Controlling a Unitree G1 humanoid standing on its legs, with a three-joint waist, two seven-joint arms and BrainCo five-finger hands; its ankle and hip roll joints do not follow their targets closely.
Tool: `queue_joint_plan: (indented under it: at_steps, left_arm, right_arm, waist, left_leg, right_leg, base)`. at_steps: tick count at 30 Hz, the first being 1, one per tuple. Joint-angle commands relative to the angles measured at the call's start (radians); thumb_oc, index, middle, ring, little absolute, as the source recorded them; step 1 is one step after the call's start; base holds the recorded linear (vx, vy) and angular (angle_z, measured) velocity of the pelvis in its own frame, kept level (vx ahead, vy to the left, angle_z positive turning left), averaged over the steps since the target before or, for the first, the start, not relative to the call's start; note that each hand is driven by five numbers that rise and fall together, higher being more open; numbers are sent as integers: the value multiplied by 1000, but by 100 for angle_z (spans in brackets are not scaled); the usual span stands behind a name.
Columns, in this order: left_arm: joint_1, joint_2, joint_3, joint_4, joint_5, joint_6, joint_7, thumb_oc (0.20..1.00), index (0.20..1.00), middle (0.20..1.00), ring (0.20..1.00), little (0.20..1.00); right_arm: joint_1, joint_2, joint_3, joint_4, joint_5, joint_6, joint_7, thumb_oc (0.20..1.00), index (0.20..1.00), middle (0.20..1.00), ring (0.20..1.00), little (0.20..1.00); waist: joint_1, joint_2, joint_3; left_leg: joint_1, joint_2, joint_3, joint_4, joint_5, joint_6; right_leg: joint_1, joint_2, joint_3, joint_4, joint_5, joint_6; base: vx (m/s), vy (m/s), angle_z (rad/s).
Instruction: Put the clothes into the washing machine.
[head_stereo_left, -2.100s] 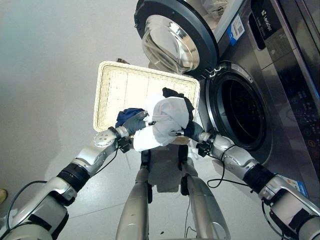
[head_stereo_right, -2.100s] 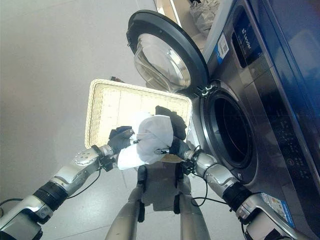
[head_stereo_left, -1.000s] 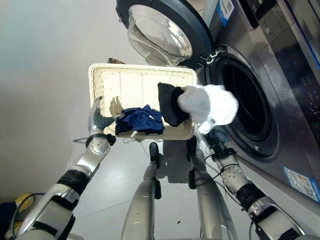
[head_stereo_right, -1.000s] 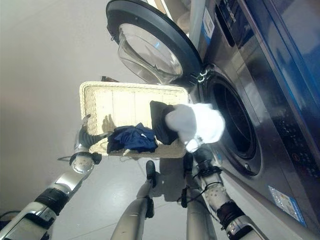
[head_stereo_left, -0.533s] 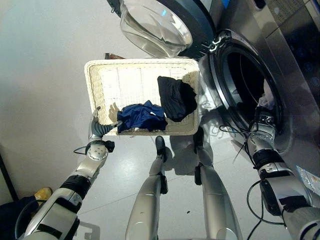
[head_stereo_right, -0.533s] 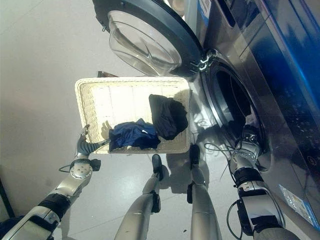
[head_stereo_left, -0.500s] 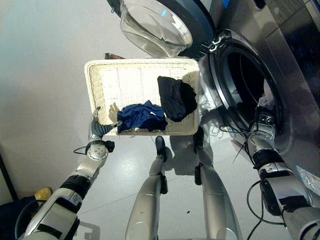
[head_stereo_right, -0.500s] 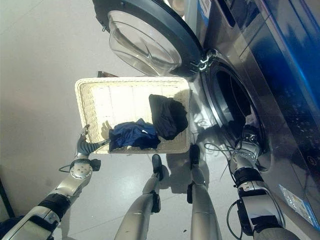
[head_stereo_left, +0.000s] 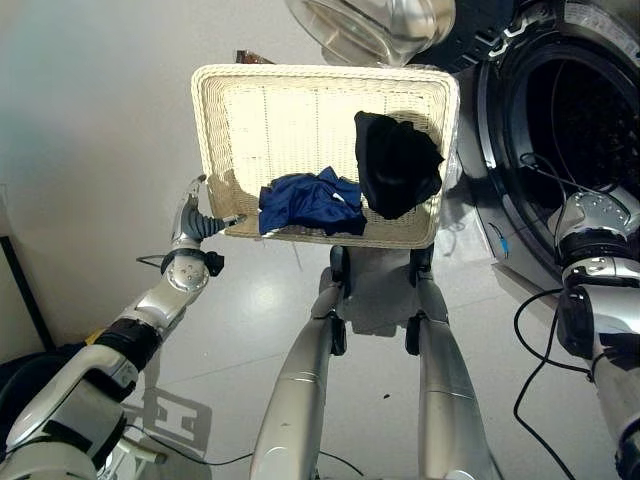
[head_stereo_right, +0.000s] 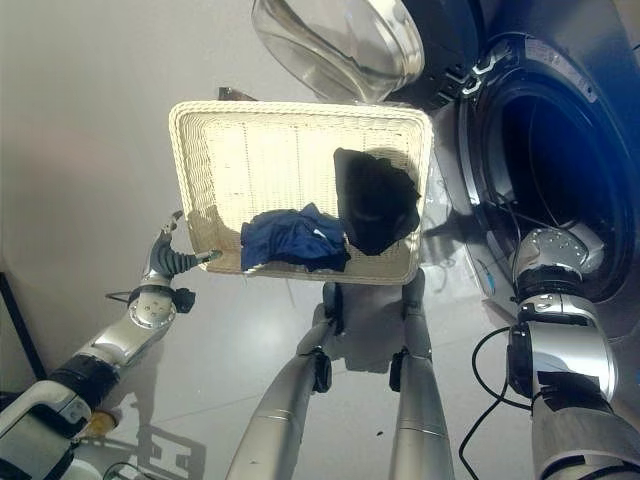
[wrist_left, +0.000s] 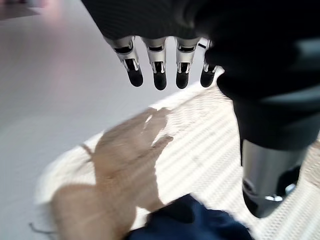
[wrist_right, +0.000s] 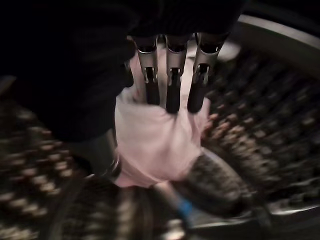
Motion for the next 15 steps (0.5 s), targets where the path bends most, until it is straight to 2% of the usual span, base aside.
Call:
queue_joint_plan:
  at_steps: [1,3,6,7,12,13,15]
  left_arm:
    - [7,49,56,14,42,2,-15,1000,1000,1000,1000,1000]
    - [0,41,40,35,69,-6,-32,1000,1000,1000,1000,1000]
    - [-7,34,28,43,91,-4,-36,1000,1000,1000,1000,1000]
    - [-61,16,-1,72,129,18,-52,1000,1000,1000,1000,1000]
    - [-142,7,-49,89,163,65,-95,1000,1000,1000,1000,1000]
    - [-170,2,-73,96,176,97,-137,1000,1000,1000,1000,1000]
    - [-178,2,-77,97,180,104,-151,1000,1000,1000,1000,1000]
  right_arm:
    - [66,-178,82,-43,-8,300,116,1000,1000,1000,1000,1000]
    - [124,-126,79,-51,-49,383,204,1000,1000,1000,1000,1000]
    - [143,-100,83,-59,-61,395,243,1000,1000,1000,1000,1000]
    - [143,-55,103,-40,-163,404,302,1000,1000,1000,1000,1000]
    - [148,-17,136,-43,-285,410,329,1000,1000,1000,1000,1000]
    - [161,1,148,-44,-312,420,346,1000,1000,1000,1000,1000]
    - [160,4,150,-43,-322,422,347,1000,1000,1000,1000,1000]
  waist:
    - [-47,27,-23]
    - [-52,23,-23]
    - [-54,22,-23]
    - [-60,23,-23]
    - [-72,19,-23]
    - [-78,17,-23]
    - [-79,16,-23]
  left_leg:
    - [-2,10,-36,-73,53,-82]
    - [-2,10,-35,-78,52,-84]
    - [6,10,-32,-82,47,-86]
    - [5,12,-23,-94,51,-88]
    - [-7,13,-14,-105,62,-89]
    - [-2,11,-11,-104,55,-89]
    - [-10,11,-10,-104,62,-89]
  right_leg:
    - [-9,80,-81,180,-200,20]
    - [-6,82,-80,168,-198,21]
    - [2,85,-77,166,-204,21]
    - [-1,90,-71,160,-203,22]
    - [-14,98,-58,139,-183,23]
    - [-9,100,-54,135,-187,25]
    - [-17,101,-54,131,-178,24]
  base:
    - [-17,-42,5]
    - [6,-12,5]
    - [-2,28,-4]
    - [-39,84,-9]
    - [-27,82,2]
    - [-39,52,1]
    - [-10,23,-1]
